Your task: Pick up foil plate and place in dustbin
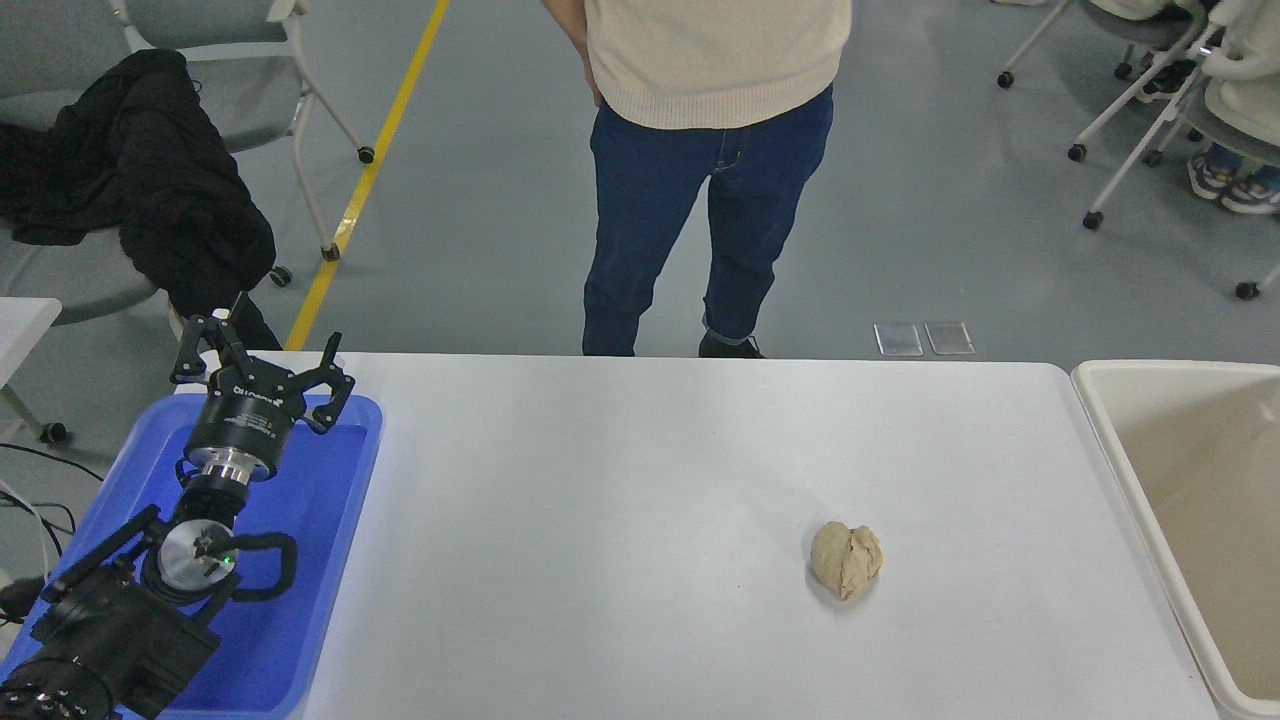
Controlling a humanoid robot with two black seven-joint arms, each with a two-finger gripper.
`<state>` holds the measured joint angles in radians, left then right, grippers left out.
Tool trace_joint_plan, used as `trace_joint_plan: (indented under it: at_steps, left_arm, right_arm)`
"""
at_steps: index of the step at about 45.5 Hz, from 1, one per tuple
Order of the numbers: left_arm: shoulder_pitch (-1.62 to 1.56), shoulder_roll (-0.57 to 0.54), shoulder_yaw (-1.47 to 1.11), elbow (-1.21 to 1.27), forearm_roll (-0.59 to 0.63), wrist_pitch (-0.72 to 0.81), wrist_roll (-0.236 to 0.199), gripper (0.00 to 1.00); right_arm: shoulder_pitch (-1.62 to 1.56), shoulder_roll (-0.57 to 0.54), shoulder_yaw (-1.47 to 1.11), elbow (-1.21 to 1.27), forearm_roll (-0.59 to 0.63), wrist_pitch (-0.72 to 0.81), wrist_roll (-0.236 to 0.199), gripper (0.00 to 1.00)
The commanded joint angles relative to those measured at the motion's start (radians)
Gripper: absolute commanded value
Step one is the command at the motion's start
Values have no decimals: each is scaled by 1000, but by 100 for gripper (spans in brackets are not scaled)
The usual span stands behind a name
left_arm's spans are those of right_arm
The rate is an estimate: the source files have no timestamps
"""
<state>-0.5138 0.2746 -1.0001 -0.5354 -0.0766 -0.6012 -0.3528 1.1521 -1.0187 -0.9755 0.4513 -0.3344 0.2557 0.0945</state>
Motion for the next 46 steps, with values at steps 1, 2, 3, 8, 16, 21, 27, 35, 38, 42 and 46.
trace_joint_plan:
  at_steps: [1,2,3,8,16,21,27,35,38,42,46]
  left_arm:
    - [0,0,0,0,0,0,0,100]
    - [0,0,0,0,0,0,0,100]
    - [0,0,0,0,0,0,0,100]
    - [0,0,0,0,0,0,0,100]
    - [0,0,0,0,0,0,0,100]
    - [0,0,0,0,0,-2,0,100]
    - [0,0,-2,0,0,-2,0,100]
    - [0,0,-2,0,0,-2,0,100]
    - [0,0,-2,0,0,-2,0,100]
    - [0,0,-2,0,0,-2,0,100]
    - [0,0,-2,0,0,-2,0,100]
  right_arm:
    - [-321,112,265,-190,2,-87,-2,0]
    - [-336,124,271,-203,3,-99,-2,0]
    - [-351,136,277,-215,5,-113,-2,0]
    - [-413,198,294,-263,12,-164,-7,0]
    - [-474,281,301,-310,18,-245,-45,0]
    - [-515,334,305,-350,18,-315,-91,0]
    - [-535,373,305,-368,18,-389,-128,0]
    - [-548,385,305,-370,20,-409,-133,0]
    - [-548,385,304,-370,20,-429,-133,14]
    - [-546,385,304,-368,18,-451,-131,57]
    - [-540,384,307,-368,20,-457,-131,80]
